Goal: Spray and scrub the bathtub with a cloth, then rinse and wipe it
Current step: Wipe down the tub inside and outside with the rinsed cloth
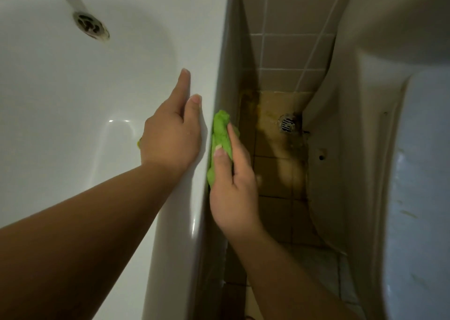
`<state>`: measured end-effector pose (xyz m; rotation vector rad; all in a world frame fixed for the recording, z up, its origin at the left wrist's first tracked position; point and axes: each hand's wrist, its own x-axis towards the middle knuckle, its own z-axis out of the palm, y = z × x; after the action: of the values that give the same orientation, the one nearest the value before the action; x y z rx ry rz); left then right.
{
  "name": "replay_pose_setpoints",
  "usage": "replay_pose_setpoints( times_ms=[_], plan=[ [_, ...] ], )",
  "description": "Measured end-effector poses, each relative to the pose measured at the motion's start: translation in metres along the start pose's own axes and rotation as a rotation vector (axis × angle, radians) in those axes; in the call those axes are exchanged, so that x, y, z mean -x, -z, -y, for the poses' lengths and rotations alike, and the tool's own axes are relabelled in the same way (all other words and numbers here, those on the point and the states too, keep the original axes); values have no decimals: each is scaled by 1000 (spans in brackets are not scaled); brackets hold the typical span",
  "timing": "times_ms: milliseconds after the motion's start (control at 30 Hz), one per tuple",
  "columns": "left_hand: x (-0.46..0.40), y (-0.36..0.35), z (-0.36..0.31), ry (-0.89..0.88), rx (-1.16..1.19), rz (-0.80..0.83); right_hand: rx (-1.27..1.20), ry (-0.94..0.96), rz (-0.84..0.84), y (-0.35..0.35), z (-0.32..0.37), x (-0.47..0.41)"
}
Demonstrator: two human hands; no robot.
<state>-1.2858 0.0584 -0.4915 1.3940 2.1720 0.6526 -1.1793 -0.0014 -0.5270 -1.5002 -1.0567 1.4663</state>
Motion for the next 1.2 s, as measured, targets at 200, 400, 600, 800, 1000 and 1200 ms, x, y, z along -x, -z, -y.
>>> replay_pose_setpoints(
  times_ms=[200, 400, 600, 800, 1000, 1200],
  plan=[
    [-8, -2, -1, -20, -6, 2, 49, 67, -97, -9, 29, -85],
    [-21, -2, -13, -42, -93, 33, -45, 16, -74, -9, 13, -55],
    [-39, -3, -23, -68, -173, 84, -36, -49, -75, -8, 32, -103],
    [-63, -6, -31, -60, -222, 88, 1, 57, -162, -15, 71, -186],
    [-83, -10, -30, -165, -249, 61, -60, 68, -49, -2, 30, -115],
    [-99, -11, -40, -107, -279, 63, -51, -145, -56, -8, 10, -175]
  ],
)
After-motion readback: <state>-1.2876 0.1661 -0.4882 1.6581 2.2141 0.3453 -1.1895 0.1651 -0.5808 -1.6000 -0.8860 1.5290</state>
